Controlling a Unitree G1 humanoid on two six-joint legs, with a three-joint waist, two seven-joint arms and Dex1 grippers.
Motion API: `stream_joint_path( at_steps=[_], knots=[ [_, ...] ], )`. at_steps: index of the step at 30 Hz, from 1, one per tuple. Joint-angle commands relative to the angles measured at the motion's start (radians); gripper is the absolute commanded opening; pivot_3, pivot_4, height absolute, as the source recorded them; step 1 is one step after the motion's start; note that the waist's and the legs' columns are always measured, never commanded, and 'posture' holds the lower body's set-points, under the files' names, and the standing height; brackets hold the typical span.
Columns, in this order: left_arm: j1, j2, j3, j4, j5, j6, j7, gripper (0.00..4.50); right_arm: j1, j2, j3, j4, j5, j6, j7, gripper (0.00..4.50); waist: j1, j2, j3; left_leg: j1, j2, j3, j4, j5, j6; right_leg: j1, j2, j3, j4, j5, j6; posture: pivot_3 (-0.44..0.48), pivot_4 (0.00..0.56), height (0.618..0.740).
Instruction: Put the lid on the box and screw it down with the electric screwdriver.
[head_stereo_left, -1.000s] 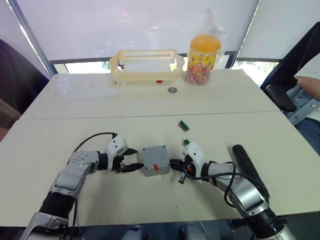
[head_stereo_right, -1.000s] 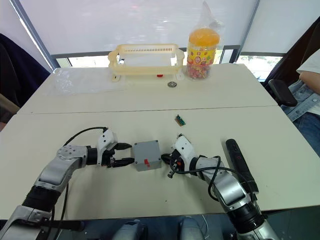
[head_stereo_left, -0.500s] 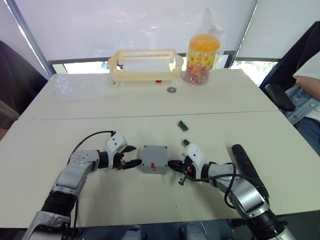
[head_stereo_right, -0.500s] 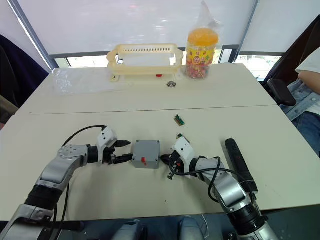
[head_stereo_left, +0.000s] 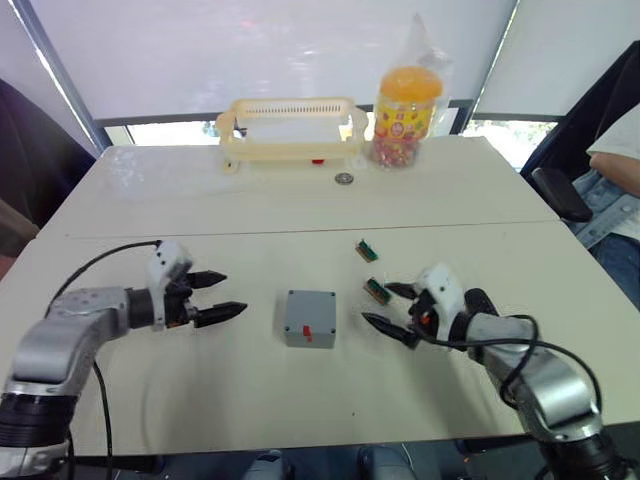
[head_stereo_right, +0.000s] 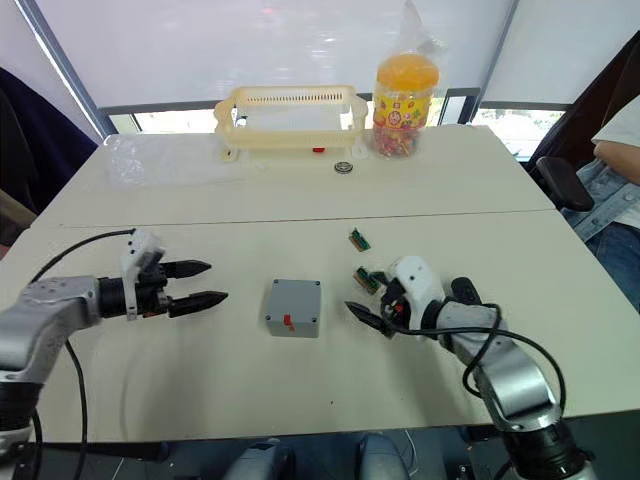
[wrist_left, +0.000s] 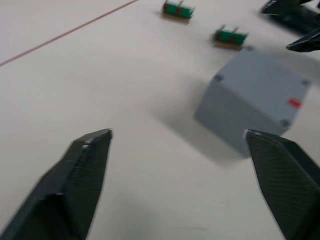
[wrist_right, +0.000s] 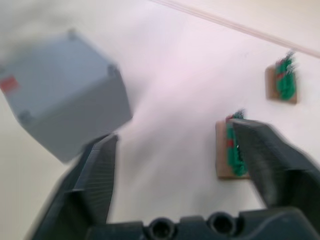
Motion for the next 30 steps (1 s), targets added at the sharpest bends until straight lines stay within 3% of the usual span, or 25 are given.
stream_joint_path(
  at_steps=[1,6,17,29,30],
  knots=[
    [-0.014,0.047,0.043,-0.102,-0.086,0.060,-0.017,2.69,-0.035,0.000,-0.108,-0.085,0.112,0.089,-0.024,3.84,0.000,0.000,0.000,0.000,0.000,0.000,0.000,0.000,0.000,0.000,0.000,0.000,0.000,0.000,0.000,0.000,0.150,0.740],
    [-0.040,0.118,-0.022,-0.198,-0.067,0.081,-0.003,0.13,-0.073,-0.015,-0.120,-0.054,0.077,0.146,-0.120,3.84,0.000,0.000,0.000,-0.001,0.000,0.000,0.000,0.000,0.000,0.000,0.000,0.000,-0.001,0.000,-0.001,0.000,0.150,0.740],
    [-0.088,0.131,-0.098,-0.355,-0.094,0.150,0.097,0.13,-0.099,0.063,-0.002,0.078,0.019,0.090,-0.203,3.84,-0.003,0.001,0.001,-0.003,0.000,0.001,0.000,0.000,0.000,-0.002,0.000,0.000,-0.004,0.000,-0.001,0.000,0.150,0.740],
    [-0.069,0.119,-0.117,-0.339,-0.086,0.116,0.103,0.13,-0.089,0.104,0.058,0.175,-0.055,-0.052,-0.216,3.84,-0.002,0.001,0.001,-0.004,0.000,0.001,0.000,0.000,0.000,-0.002,0.001,0.000,-0.004,0.001,-0.001,0.000,0.150,0.740],
    [-0.068,0.119,-0.120,-0.335,-0.084,0.113,0.104,0.06,-0.090,0.109,0.057,0.179,-0.056,-0.056,-0.218,3.59,-0.002,0.001,0.001,-0.004,0.000,0.001,0.000,0.000,0.000,-0.002,0.001,0.000,-0.004,0.001,-0.001,0.000,0.150,0.740]
  ],
)
